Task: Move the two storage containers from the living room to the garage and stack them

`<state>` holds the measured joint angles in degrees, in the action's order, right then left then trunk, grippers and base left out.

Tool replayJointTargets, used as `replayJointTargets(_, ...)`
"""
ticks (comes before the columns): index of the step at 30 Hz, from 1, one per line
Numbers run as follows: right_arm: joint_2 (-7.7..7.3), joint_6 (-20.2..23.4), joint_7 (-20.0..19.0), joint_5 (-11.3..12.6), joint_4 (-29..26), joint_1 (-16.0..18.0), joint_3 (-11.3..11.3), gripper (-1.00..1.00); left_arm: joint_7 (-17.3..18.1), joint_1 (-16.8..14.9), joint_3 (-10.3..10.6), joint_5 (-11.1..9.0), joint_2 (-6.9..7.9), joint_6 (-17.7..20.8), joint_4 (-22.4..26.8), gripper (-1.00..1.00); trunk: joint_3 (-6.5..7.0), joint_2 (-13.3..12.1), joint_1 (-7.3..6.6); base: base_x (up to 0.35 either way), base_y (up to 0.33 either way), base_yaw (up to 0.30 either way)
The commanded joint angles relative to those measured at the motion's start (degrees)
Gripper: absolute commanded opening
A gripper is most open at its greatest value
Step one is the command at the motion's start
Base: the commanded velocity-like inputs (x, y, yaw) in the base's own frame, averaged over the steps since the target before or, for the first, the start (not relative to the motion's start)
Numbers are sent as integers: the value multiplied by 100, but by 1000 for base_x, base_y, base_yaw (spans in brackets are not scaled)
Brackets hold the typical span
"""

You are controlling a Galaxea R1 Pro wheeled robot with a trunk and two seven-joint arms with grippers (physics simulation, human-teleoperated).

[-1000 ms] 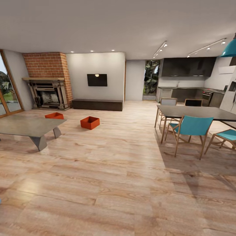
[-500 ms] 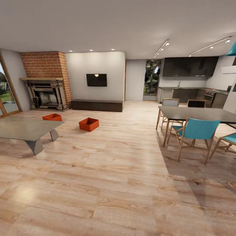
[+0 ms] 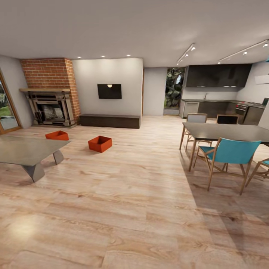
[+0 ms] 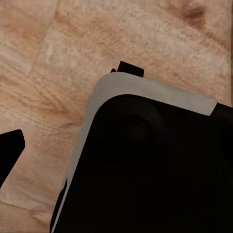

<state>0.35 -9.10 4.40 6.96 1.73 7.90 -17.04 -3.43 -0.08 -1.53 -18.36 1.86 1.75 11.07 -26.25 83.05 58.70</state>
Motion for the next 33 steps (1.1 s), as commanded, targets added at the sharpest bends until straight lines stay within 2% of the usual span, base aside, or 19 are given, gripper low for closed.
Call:
replayJointTargets(1, 4, -33, 9, 59, 19, 8, -51, 100, -10, -1, -14, -10, -1, 18, 7, 100, -6, 3, 3, 324, 0, 0)
replayJointTargets(33, -8, -42, 8, 60, 12, 8, -54, 100, -8, -1, -14, -16, -1, -26, -18, 100, -6, 3, 3, 324, 0, 0)
